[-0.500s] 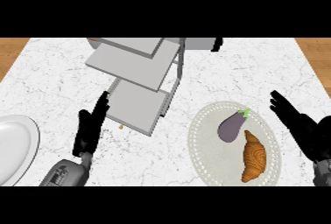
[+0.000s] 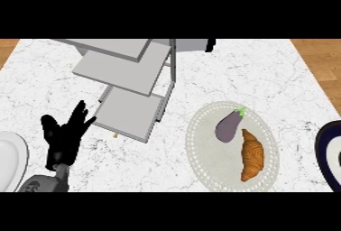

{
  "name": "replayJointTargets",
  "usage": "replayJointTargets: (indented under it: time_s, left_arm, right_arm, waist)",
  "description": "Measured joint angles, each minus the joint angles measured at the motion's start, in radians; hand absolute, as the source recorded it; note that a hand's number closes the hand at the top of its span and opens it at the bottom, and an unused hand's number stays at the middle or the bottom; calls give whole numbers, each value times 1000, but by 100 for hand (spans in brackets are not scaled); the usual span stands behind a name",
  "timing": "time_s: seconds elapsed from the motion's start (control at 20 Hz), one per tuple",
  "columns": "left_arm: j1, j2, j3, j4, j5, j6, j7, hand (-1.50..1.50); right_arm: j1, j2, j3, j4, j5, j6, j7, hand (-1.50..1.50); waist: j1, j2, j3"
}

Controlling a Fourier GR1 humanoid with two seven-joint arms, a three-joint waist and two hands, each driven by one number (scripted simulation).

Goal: Pick the croissant from the placemat and place it in the tiered shelf

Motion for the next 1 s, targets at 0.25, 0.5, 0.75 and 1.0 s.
replayJointTargets:
  time_s: [0.25,0.5,0.75,1.0]
  left_arm:
    - [38,33,37,-18,59,-70,21,0]
    - [48,40,44,3,74,-102,56,0]
    - [40,29,49,30,68,-134,17,0]
    - [15,31,49,32,63,-150,39,0]
  right_arm:
    - [247,80,-64,-175,13,-85,-55,-150]
    - [460,93,-74,-397,-1,-10,-72,-150]
    - [575,65,-50,-644,28,53,90,-150]
    - [553,12,20,-812,136,76,385,-150]
  waist:
    - [16,5,3]
    - [38,15,1]
    - [56,18,2]
    - [82,25,0]
